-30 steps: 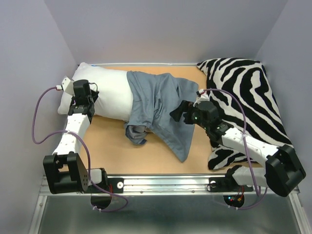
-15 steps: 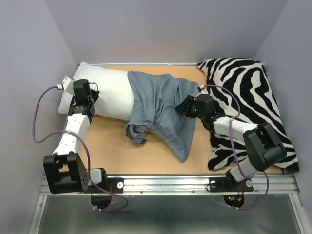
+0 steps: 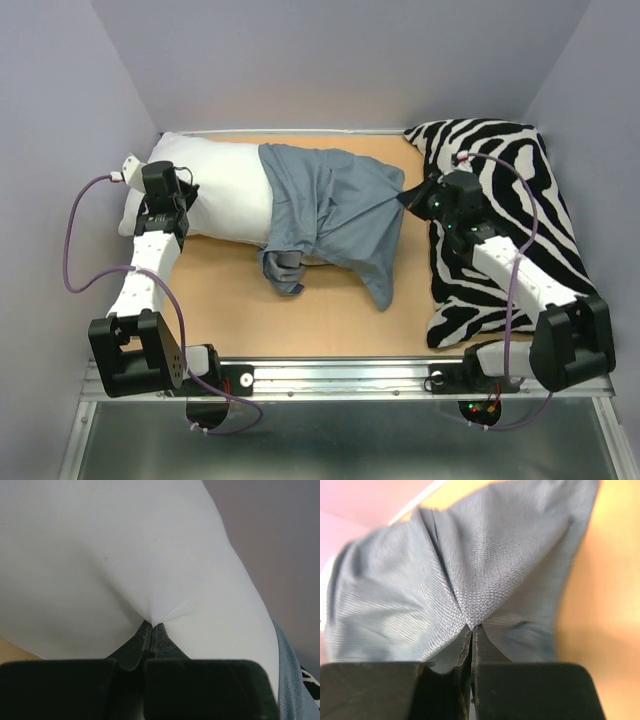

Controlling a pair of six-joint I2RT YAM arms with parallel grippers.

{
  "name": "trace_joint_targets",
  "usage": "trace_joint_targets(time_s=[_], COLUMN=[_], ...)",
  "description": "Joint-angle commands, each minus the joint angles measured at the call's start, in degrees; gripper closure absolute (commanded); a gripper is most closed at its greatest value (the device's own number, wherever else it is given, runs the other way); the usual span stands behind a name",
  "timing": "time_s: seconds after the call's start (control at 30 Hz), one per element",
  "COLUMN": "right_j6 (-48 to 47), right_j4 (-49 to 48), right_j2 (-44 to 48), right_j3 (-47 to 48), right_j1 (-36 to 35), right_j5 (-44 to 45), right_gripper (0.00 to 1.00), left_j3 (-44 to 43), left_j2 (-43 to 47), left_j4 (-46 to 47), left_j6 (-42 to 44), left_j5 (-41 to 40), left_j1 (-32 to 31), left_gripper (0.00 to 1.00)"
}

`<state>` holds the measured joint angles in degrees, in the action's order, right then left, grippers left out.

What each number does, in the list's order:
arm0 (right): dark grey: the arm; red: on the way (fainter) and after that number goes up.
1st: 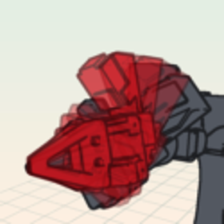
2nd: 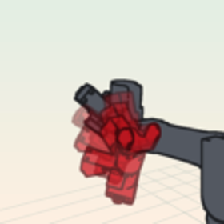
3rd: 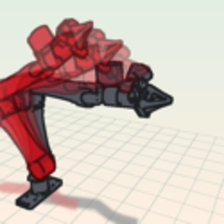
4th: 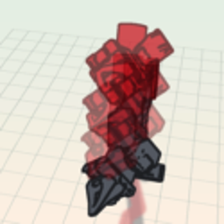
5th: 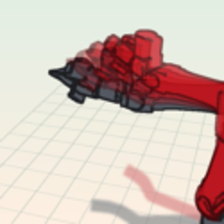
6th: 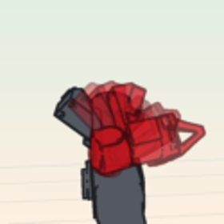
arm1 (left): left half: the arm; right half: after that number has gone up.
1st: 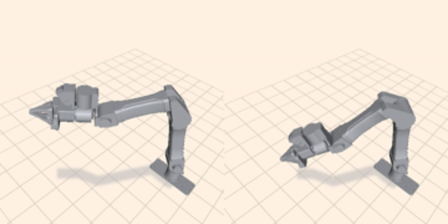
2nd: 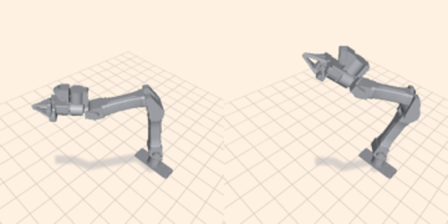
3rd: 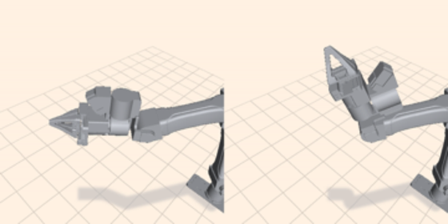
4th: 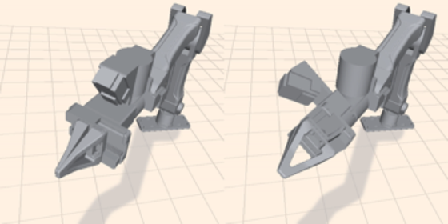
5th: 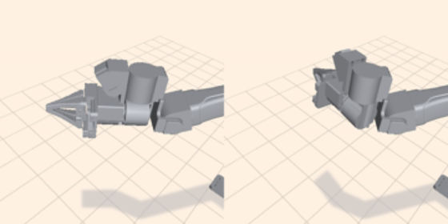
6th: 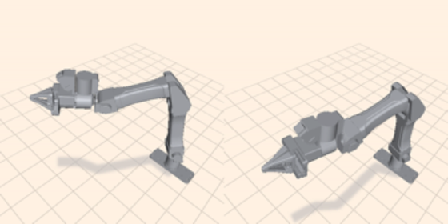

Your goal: Remove the pillowcase from the pillow

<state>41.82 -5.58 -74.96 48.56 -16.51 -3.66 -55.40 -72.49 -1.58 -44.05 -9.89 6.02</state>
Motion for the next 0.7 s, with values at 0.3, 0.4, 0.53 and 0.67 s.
trace_joint_targets(time_s=[0.3, 0.4, 0.53, 0.67], right_j6=[-3.6, -3.4, -3.6, -3.9], right_j4=[25.5, 28.8, 33.2, 37.3], right_j2=[9.7, 9.5, 8.4, 5.9], right_j3=[31.7, 37.0, 48.3, 58.9], right_j1=[13.2, 13.3, 13.4, 13.5], right_j5=[3.2, 3.2, 3.4, 1.9], right_gripper=[1.00, 0.99, 0.99, 1.00], left_j3=[-7.4, -7.9, -8.9, -10.3], left_j2=[-1.9, -2.9, -5.3, -7.8], left_j4=[3.2, 2.9, 2.4, 2.1], left_j6=[1.2, 1.1, 1.3, 1.0], left_j5=[0.3, 0.2, -0.3, 0.7], left_j1=[7.2, 7.3, 7.8, 8.7], left_gripper=[1.00, 1.00, 1.00, 1.00])
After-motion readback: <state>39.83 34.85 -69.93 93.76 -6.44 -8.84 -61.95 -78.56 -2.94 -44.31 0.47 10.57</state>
